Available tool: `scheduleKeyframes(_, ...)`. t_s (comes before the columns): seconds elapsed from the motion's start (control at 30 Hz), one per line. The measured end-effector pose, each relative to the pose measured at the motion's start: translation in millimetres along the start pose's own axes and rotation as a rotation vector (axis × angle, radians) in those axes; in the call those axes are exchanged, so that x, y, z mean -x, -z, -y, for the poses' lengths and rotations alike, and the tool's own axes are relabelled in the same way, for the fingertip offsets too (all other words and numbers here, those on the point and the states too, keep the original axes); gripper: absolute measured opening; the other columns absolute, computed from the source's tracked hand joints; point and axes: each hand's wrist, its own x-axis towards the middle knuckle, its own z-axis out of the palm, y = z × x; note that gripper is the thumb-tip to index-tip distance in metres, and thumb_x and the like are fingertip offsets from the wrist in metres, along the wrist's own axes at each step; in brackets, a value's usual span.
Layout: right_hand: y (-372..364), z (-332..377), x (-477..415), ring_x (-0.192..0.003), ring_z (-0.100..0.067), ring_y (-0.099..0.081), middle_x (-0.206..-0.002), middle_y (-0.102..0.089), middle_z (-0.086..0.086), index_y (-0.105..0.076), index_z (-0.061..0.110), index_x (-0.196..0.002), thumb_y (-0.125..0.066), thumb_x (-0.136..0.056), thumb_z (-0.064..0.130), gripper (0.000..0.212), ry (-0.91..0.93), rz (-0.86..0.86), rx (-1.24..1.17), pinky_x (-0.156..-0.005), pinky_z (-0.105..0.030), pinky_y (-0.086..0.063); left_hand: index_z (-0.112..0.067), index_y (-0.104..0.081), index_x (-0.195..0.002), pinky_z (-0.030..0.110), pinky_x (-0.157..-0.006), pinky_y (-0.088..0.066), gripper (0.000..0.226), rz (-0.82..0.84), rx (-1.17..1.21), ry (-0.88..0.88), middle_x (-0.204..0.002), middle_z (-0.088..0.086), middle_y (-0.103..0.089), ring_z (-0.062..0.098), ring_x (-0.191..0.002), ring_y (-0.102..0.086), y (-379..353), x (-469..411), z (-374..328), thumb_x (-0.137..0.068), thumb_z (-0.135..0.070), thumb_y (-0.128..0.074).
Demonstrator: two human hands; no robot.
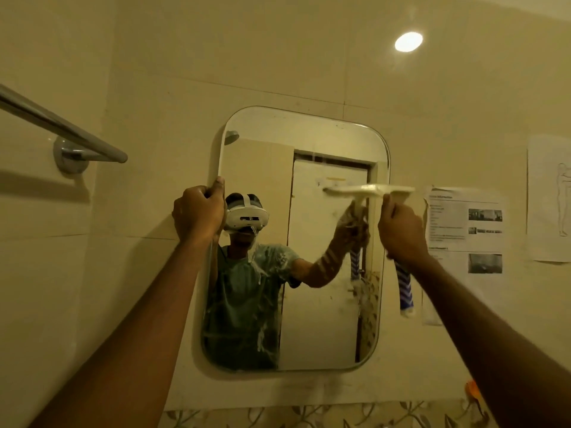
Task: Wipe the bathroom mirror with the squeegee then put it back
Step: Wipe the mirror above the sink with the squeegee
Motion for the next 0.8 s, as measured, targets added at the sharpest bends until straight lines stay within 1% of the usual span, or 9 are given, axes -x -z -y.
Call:
scheduleKeyframes(0.1, 17.8, 28.6, -44.7, -0.047, -0.014, -0.051, -0.065, -0.054, -0.005, -0.052, 0.012, -0.084, -0.024, -0.104, 0.045, 0.048, 0.046, -0.042, 0.001, -0.035, -0.022, -0.041, -0.014, -0.06, -0.07, 0.031, -0.064, -0.043, 0.05, 0.005, -0.024, -0.019, -0.061, -0.002, -0.055, 0.015, -0.061, -0.053, -0.7, -1.5, 1.7, -0.095, -0.055, -0.045)
scheduleKeyframes(0.2, 17.1, 34.9, -58.8, -0.05, -0.017, -0.053, -0.068, -0.055, -0.006, -0.053, 0.012, -0.087, -0.024, -0.104, 0.047, 0.048, 0.026, -0.067, 0.012, -0.037, -0.023, -0.041, -0.015, -0.059, -0.068, 0.032, -0.066, -0.041, 0.049, 0.012, -0.045, -0.019, -0.062, -0.001, -0.055, 0.015, -0.061, -0.051, 0.2, -4.2, 2.0, -0.096, -0.053, -0.044)
scheduleKeyframes(0.3, 2.3, 17.2, -30.4, -0.048, -0.016, -0.055, -0.067, -0.056, -0.006, -0.052, 0.01, -0.088, -0.023, -0.104, 0.047, 0.05, -0.006, -0.072, -0.003, -0.03, -0.018, -0.039, -0.01, -0.064, -0.074, 0.032, -0.066, -0.039, 0.053, 0.024, -0.072, -0.027, -0.069, 0.005, -0.061, 0.02, -0.067, -0.054, 0.7, -5.4, 2.3, -0.096, -0.053, -0.043)
scheduleKeyframes(0.4, -14.2, -8.4, 11.2, -0.045, -0.015, -0.053, -0.062, -0.055, -0.005, -0.051, 0.016, -0.078, -0.023, -0.104, 0.046, 0.048, -0.026, -0.042, -0.058, -0.037, -0.027, -0.048, -0.008, -0.067, -0.082, 0.032, -0.066, -0.04, 0.053, 0.028, -0.081, -0.031, -0.076, 0.008, -0.065, 0.017, -0.066, -0.053, 1.2, -4.8, 2.7, -0.097, -0.052, -0.042)
scheduleKeyframes(0.53, -15.1, -18.5, 35.4, -0.046, -0.016, -0.052, -0.061, -0.054, -0.006, -0.052, 0.013, -0.077, -0.024, -0.104, 0.045, 0.051, -0.044, -0.01, -0.029, -0.044, -0.032, -0.052, -0.006, -0.067, -0.085, 0.028, -0.06, -0.041, 0.054, 0.046, -0.091, -0.04, -0.079, 0.01, -0.067, 0.017, -0.066, -0.055, 3.5, -2.8, 1.3, -0.098, -0.052, -0.04)
scheduleKeyframes(0.6, -5.8, -7.6, 16.2, -0.046, -0.016, -0.052, -0.061, -0.054, -0.006, -0.053, 0.01, -0.079, -0.024, -0.104, 0.045, 0.052, -0.029, -0.008, -0.026, -0.042, -0.031, -0.051, -0.005, -0.066, -0.082, 0.027, -0.057, -0.041, 0.056, 0.05, -0.091, -0.047, -0.078, 0.011, -0.067, 0.019, -0.067, -0.056, 4.7, -2.7, 1.1, -0.098, -0.053, -0.04)
scheduleKeyframes(0.7, 9.3, 15.7, -23.6, -0.048, -0.019, -0.053, -0.063, -0.054, -0.007, -0.051, 0.013, -0.077, -0.024, -0.103, 0.049, 0.052, -0.002, -0.048, -0.014, -0.046, -0.035, -0.054, -0.003, -0.066, -0.08, 0.031, -0.061, -0.045, 0.059, 0.047, -0.079, -0.05, -0.072, 0.009, -0.064, 0.016, -0.06, -0.053, 6.2, -1.6, -0.1, -0.097, -0.053, -0.041)
scheduleKeyframes(0.77, 9.7, 20.5, -34.1, -0.05, -0.021, -0.054, -0.064, -0.055, -0.007, -0.05, 0.014, -0.075, -0.024, -0.103, 0.051, 0.053, 0.002, -0.081, 0.009, -0.05, -0.039, -0.056, -0.004, -0.064, -0.08, 0.027, -0.054, -0.039, 0.056, 0.051, -0.11, -0.048, -0.063, 0.003, -0.056, 0.009, -0.056, -0.045, 7.6, -1.1, -2.1, -0.099, -0.051, -0.04)
scheduleKeyframes(0.8, 7.2, 18.8, -32.4, -0.05, -0.02, -0.055, -0.063, -0.055, -0.007, -0.05, 0.014, -0.075, -0.024, -0.103, 0.05, 0.053, 0.001, -0.086, 0.007, -0.049, -0.038, -0.055, -0.005, -0.064, -0.079, 0.025, -0.051, -0.035, 0.054, 0.055, -0.129, -0.049, -0.061, 0.0, -0.052, 0.008, -0.055, -0.043, 7.7, -1.5, -2.4, -0.099, -0.05, -0.04)
